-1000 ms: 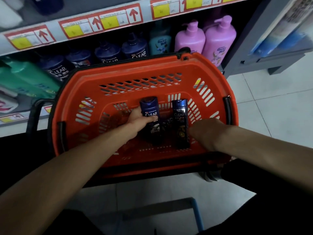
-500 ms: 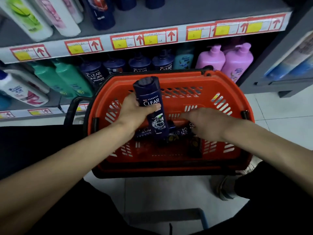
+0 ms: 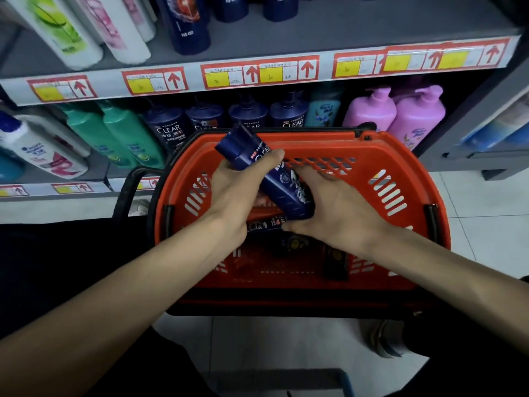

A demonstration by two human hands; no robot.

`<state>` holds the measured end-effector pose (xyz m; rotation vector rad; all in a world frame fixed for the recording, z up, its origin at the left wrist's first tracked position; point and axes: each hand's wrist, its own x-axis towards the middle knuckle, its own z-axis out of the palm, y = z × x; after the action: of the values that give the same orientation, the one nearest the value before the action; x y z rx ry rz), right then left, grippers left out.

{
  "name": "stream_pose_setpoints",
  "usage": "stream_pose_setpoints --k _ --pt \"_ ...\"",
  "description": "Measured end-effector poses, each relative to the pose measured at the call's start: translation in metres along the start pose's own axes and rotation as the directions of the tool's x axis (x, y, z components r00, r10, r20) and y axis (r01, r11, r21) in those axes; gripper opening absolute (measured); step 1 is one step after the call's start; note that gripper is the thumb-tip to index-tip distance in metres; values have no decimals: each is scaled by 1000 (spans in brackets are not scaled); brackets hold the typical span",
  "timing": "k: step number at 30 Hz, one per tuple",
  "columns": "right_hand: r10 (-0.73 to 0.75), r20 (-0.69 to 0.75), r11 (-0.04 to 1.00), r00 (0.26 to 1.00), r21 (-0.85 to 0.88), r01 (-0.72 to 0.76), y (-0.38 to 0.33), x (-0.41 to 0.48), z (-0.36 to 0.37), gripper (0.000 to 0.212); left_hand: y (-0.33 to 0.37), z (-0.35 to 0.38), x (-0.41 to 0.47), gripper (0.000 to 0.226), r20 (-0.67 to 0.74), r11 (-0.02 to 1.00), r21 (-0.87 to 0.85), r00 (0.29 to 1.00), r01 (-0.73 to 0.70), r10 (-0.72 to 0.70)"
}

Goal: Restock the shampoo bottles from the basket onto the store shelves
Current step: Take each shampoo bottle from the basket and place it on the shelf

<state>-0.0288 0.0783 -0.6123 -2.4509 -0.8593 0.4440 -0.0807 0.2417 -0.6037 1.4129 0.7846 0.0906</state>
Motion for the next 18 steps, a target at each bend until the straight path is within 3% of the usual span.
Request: stream_pose_setpoints --k 3,7,9,11,14,16,18 --pt "26 -19 999 999 42 -26 -5 3 -3 87 4 3 -4 42 24 998 36 999 -47 46" --pt "173 36 935 984 308 -175 -9 8 -8 68 12 6 -5 52 36 997 39 997 -67 66" --pt "254 101 801 962 536 -267 -10 10 -13 52 15 6 -6 57 45 995 22 995 -93 92" --pt "292 196 579 936 743 -336 -7 11 -14 47 17 6 -7 56 79 992 -1 989 -123 122" --pt "257 306 316 917 870 -379 -1 12 -15 44 22 9 -9 51 117 990 -8 983 -142 142" --pt "227 336 239 914 891 -386 0 12 -18 36 23 9 -11 49 121 989 -10 981 -149 149" --pt "224 326 237 918 896 -376 3 12 -21 41 23 9 -12 45 123 986 0 979 -165 164"
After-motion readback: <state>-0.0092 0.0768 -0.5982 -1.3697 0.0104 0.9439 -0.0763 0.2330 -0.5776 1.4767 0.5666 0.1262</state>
